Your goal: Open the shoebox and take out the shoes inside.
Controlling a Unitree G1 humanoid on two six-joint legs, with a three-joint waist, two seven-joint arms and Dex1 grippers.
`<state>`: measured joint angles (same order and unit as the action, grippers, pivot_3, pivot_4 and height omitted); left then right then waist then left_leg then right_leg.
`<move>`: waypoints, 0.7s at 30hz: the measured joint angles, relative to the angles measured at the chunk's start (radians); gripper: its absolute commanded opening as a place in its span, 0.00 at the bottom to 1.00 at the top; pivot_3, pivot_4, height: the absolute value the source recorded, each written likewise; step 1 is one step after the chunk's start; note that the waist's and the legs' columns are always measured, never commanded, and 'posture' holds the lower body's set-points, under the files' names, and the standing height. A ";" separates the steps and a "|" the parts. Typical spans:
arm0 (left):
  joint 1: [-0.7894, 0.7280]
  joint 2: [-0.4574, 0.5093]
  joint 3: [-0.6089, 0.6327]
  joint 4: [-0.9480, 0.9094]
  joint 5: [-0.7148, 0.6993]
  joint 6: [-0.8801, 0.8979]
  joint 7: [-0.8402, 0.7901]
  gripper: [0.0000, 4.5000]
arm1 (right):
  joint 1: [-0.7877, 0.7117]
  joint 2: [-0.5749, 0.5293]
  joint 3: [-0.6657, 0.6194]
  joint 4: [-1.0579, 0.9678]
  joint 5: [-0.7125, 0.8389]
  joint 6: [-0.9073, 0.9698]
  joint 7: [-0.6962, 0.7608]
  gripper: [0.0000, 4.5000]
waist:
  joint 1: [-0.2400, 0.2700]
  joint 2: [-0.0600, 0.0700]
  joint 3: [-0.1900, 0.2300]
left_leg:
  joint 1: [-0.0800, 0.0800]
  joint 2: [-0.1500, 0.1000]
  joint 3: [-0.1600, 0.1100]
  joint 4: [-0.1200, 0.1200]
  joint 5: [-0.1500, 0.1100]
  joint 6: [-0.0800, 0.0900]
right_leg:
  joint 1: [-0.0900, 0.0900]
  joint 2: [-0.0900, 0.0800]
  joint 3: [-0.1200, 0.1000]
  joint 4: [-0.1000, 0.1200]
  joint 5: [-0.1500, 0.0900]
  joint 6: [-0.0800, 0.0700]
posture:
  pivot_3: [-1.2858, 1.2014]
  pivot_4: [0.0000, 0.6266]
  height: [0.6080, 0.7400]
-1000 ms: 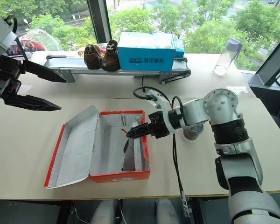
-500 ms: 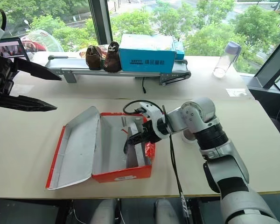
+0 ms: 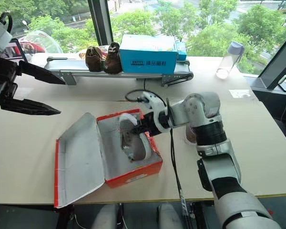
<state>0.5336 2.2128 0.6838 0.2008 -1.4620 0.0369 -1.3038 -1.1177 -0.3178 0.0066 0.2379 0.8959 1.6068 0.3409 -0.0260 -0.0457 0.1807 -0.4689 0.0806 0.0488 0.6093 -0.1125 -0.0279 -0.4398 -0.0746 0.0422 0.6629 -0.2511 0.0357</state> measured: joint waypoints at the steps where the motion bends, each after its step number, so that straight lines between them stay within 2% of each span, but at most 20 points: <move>1: 0.020 0.013 0.003 0.015 -0.010 -0.014 -0.002 1.00 | -0.034 -0.002 -0.050 0.045 0.065 0.000 -0.017 0.19 | 0.000 0.000 0.000 | -0.001 0.000 0.000 0.000 0.000 0.000 | 0.000 0.000 0.000 -0.001 0.000 0.000 | 0.52 0.24 1.00; 5: 0.075 0.033 0.027 0.033 -0.021 -0.042 -0.003 1.00 | -0.130 -0.029 -0.153 0.137 0.267 0.000 -0.095 0.19 | 0.003 0.000 0.000 | -0.002 0.000 0.000 -0.002 0.000 0.000 | 0.000 0.000 -0.001 -0.003 0.000 0.000 | 0.52 0.24 1.00; 9: 0.119 0.035 0.084 0.039 -0.026 -0.057 -0.005 1.00 | -0.138 -0.123 -0.239 0.226 0.387 0.000 -0.188 0.19 | 0.010 0.001 0.000 | -0.004 0.000 0.000 -0.001 0.000 0.000 | 0.000 0.000 -0.001 -0.006 0.001 0.002 | 0.52 0.24 1.00; 12: 0.157 0.037 0.122 0.045 -0.025 -0.059 -0.006 1.00 | -0.135 -0.238 -0.292 0.232 0.357 -0.004 -0.214 0.19 | 0.014 0.003 0.002 | -0.007 0.000 0.001 0.000 0.000 0.000 | -0.001 -0.001 -0.001 -0.007 0.002 0.003 | 0.52 0.24 1.00; 14: 0.186 0.032 0.151 0.052 -0.016 -0.061 -0.008 1.00 | -0.108 -0.374 -0.338 0.211 0.291 -0.037 -0.209 0.19 | 0.020 0.003 0.002 | -0.007 0.000 0.002 0.000 0.000 0.001 | 0.000 -0.002 -0.002 -0.009 0.002 0.004 | 0.52 0.24 1.00; 17: 0.230 0.033 0.194 0.058 -0.007 -0.069 -0.008 1.00 | -0.027 -0.514 -0.396 0.182 0.257 -0.064 -0.113 0.19 | 0.015 0.003 0.002 | -0.007 0.000 0.003 -0.002 0.000 0.001 | 0.001 -0.002 -0.002 -0.013 0.002 0.004 | 0.52 0.24 1.00; 21: 0.274 0.037 0.249 0.056 0.008 -0.087 -0.004 1.00 | 0.132 -0.619 -0.396 0.166 0.186 -0.109 0.006 0.19 | 0.004 0.004 0.002 | -0.007 0.000 0.004 -0.002 0.000 0.001 | 0.001 -0.002 -0.001 -0.014 0.003 0.005 | 0.52 0.24 1.00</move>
<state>0.8074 2.2498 0.9332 0.2563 -1.4542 -0.0504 -1.3074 -0.9853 -0.9363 -0.3896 0.4044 1.0815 1.4976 0.3468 -0.0222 -0.0420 0.1827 -0.4756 0.0805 0.0524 0.6077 -0.1121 -0.0267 -0.4390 -0.0765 0.0412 0.6493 -0.2477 0.0406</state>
